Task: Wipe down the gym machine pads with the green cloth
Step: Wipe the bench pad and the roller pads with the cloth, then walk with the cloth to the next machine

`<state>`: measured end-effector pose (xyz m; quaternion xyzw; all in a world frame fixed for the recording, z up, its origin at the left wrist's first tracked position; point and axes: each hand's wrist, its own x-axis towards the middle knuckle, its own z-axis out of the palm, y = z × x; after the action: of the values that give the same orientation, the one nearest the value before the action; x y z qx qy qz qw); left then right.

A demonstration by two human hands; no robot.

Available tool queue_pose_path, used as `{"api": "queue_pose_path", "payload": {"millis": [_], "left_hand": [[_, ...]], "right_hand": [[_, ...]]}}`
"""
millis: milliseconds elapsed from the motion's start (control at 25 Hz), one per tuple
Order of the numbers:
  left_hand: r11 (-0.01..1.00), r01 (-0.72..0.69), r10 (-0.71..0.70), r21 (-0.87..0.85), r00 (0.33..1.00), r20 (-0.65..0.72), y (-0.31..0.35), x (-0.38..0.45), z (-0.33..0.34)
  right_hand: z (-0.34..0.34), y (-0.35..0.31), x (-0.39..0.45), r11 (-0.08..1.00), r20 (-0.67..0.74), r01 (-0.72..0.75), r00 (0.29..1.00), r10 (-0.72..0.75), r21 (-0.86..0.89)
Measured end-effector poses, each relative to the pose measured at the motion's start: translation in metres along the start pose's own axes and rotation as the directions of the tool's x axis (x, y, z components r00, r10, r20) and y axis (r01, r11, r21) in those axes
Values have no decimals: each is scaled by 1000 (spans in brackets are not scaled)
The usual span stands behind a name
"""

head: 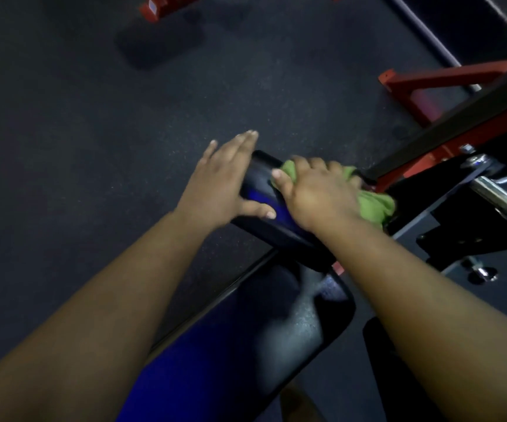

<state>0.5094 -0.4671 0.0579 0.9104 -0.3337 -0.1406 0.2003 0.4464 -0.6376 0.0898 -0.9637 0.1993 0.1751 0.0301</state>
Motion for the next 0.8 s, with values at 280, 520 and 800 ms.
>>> {"api": "queue_pose_path", "payload": {"millis": [280,520,800], "left_hand": [[998,44,-45,51,999,26,14,-30,27],[972,124,-156,197,975,155,39,-35,-2],[972,154,-208,179,917,341,99,-155,-58]], "right_hand": [[-2,27,-11,961,2,278,961,-278,11],[10,94,-111,946,-149,280,941,-304,-162],[-44,54,-195,976,-70,208,977,-204,65]]}}
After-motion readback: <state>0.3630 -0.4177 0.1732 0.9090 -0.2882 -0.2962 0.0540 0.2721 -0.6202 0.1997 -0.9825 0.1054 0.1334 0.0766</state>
